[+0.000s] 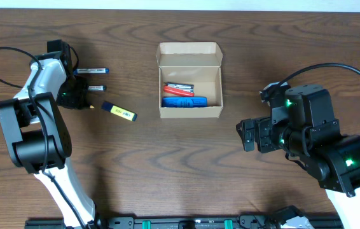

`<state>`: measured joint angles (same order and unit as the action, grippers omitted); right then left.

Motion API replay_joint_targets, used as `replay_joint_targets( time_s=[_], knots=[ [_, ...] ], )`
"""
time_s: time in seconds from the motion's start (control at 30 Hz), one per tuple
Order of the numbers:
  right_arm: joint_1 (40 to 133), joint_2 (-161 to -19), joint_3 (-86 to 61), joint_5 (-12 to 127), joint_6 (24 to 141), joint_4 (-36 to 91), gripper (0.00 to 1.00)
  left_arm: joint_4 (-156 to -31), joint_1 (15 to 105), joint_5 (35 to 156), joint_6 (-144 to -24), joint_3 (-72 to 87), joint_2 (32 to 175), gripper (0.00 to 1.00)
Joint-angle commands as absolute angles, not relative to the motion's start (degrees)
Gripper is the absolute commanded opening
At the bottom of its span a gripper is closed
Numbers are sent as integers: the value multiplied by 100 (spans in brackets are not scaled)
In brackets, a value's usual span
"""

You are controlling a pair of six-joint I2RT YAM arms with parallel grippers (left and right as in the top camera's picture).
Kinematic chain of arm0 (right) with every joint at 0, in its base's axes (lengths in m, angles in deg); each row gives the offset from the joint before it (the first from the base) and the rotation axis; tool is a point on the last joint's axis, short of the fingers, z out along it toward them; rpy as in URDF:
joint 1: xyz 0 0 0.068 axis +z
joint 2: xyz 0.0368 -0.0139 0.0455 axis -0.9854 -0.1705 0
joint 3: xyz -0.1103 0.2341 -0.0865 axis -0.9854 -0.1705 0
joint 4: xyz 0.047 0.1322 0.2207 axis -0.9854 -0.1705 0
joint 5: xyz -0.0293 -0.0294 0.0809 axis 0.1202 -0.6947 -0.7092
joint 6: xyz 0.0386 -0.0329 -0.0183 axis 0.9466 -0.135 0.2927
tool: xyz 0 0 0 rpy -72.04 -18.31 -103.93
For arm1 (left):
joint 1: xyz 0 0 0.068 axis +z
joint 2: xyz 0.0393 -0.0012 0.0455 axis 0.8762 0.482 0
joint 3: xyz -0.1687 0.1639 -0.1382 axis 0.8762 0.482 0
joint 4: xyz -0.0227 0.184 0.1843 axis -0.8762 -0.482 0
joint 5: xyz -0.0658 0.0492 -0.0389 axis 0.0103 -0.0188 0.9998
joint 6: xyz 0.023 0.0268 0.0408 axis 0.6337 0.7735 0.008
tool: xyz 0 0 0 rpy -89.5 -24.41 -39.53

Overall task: Pack container
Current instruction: 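Lower the left gripper and grasp the black tape dispenser, then carry the black tape dispenser into the box and lower it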

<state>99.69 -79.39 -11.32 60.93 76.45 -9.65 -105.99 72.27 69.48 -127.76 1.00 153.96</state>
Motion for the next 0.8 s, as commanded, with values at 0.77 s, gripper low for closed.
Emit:
replay_joint_targets(
  time_s=[0.77],
  knots=[
    [9934,-7939,-1145,6093,7575,-969,99,-11156,6301,6859,-11578,142,12980,6]
  ],
)
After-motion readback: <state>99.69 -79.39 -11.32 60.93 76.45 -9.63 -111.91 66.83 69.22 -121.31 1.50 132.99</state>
